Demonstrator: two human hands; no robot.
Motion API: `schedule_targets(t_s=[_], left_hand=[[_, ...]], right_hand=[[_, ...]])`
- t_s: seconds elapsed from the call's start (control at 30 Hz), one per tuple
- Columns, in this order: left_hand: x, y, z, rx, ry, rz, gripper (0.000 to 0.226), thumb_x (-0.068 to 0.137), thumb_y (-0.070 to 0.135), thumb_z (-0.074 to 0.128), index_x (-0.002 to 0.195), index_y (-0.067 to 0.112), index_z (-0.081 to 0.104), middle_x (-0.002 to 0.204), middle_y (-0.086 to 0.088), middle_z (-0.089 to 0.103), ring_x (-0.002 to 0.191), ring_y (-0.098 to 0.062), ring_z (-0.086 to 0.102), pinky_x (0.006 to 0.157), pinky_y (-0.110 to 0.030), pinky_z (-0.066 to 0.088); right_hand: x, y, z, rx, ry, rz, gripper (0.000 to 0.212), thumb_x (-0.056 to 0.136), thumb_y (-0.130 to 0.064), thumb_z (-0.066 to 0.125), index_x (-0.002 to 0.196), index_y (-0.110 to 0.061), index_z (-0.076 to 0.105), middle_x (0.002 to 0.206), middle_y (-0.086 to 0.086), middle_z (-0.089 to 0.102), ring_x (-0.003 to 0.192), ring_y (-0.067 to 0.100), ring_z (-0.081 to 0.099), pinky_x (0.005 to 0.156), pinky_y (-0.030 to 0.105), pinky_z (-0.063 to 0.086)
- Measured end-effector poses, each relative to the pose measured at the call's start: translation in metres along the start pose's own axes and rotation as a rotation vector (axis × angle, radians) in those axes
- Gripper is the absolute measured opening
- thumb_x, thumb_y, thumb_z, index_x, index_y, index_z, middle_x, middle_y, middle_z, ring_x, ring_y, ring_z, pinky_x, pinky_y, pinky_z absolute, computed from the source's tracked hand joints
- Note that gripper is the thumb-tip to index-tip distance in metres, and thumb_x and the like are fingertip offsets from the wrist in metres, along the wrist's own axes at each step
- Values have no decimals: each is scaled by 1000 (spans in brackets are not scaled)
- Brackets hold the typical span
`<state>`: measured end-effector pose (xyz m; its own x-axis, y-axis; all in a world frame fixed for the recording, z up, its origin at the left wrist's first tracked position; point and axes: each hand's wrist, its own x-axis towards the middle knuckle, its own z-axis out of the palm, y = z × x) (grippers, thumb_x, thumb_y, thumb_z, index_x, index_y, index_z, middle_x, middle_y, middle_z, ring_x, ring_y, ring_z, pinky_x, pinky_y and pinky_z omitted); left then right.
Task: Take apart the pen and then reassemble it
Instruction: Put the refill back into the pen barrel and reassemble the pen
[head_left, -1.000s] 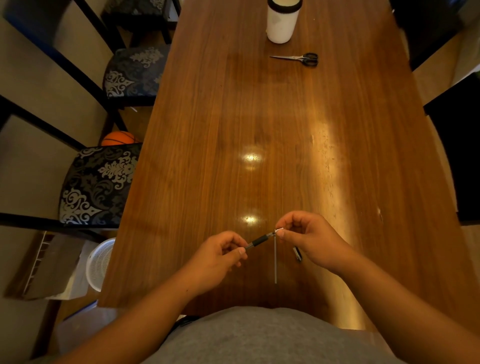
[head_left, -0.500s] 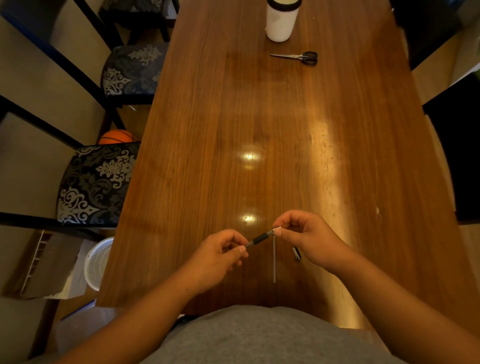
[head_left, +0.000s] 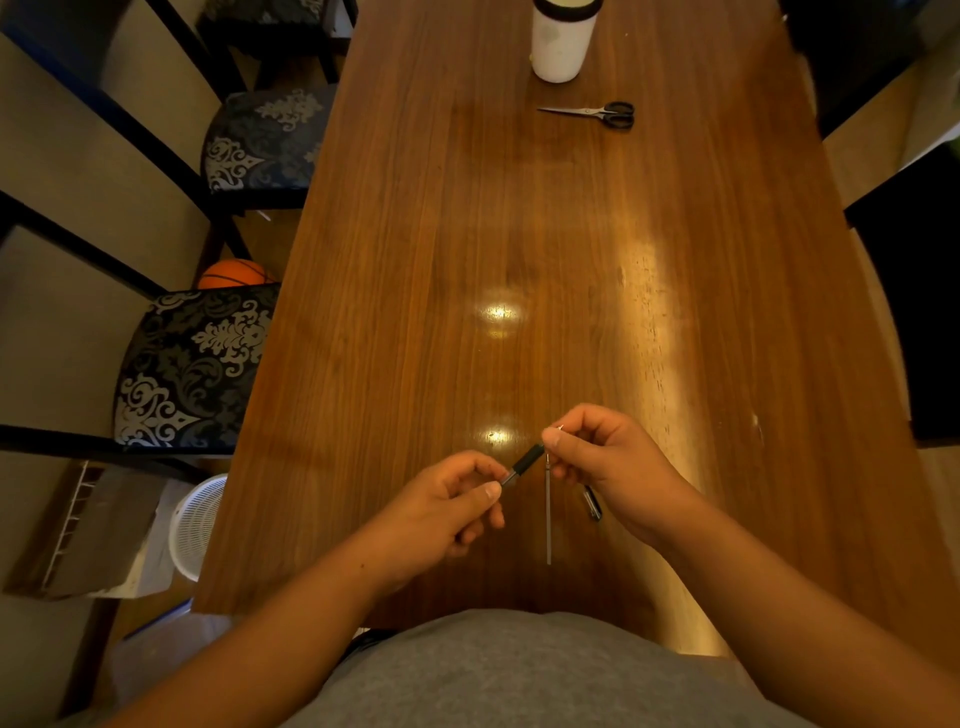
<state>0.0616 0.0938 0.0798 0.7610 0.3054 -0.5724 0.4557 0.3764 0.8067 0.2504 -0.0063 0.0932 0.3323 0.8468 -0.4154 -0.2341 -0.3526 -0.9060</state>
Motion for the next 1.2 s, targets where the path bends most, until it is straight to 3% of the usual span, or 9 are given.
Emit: schedule_targets(t_s=[0.13, 0.27, 0.5, 0.67, 0.87, 1.07, 1.2], left_hand=[[0, 2, 1, -79, -18, 16, 24, 100, 20, 47, 103, 26, 70, 74, 3, 64, 53, -4, 45, 46, -15, 36], [-2, 3, 4, -90, -46, 5, 24, 100, 22, 45, 99, 24, 69, 74, 3, 63, 53, -5, 46, 47, -17, 37], [-6, 3, 6, -39, -40, 17, 18, 97, 18, 53, 98, 27, 69, 79, 3, 68, 64, -8, 59, 54, -20, 46], [-8, 6, 6, -23, -49, 12, 21, 99, 19, 49, 97, 27, 68, 81, 2, 70, 67, -8, 61, 56, -21, 47], [-8, 6, 4, 14, -41, 20, 18, 99, 18, 50, 100, 23, 67, 82, 2, 71, 70, -8, 63, 60, -20, 50], [-6, 6, 4, 12, -48, 14, 23, 101, 19, 45, 100, 24, 67, 83, 0, 72, 70, -9, 63, 61, -22, 49], [-5, 6, 3, 21, -46, 26, 20, 100, 19, 47, 101, 25, 67, 84, 1, 72, 72, -9, 63, 62, -21, 50]], right_hand=[[0, -4, 1, 16, 12, -11, 16, 81, -25, 67, 82, -10, 66, 63, -1, 64, 57, 9, 59, 52, 18, 48], [-3, -2, -2, 48, 1, -14, 12, 90, -16, 61, 94, -12, 71, 70, -4, 68, 61, 11, 61, 52, 19, 48], [-10, -5, 4, 10, 21, -38, 25, 75, -34, 68, 77, -9, 65, 61, -1, 62, 55, 10, 57, 52, 20, 48], [-13, -3, 2, 38, -18, -31, 27, 80, -30, 64, 95, -8, 71, 66, -5, 64, 60, 10, 59, 54, 20, 48], [-11, -4, 6, 20, 28, -55, 27, 76, -31, 69, 82, -5, 67, 61, 0, 60, 55, 8, 56, 52, 18, 47], [-11, -2, 6, 51, -24, -48, 28, 79, -27, 66, 101, -12, 72, 68, -3, 64, 61, 10, 58, 56, 20, 47], [-11, -3, 6, 48, 6, -56, 23, 83, -19, 65, 98, -2, 70, 64, -4, 63, 59, 9, 56, 55, 20, 46]])
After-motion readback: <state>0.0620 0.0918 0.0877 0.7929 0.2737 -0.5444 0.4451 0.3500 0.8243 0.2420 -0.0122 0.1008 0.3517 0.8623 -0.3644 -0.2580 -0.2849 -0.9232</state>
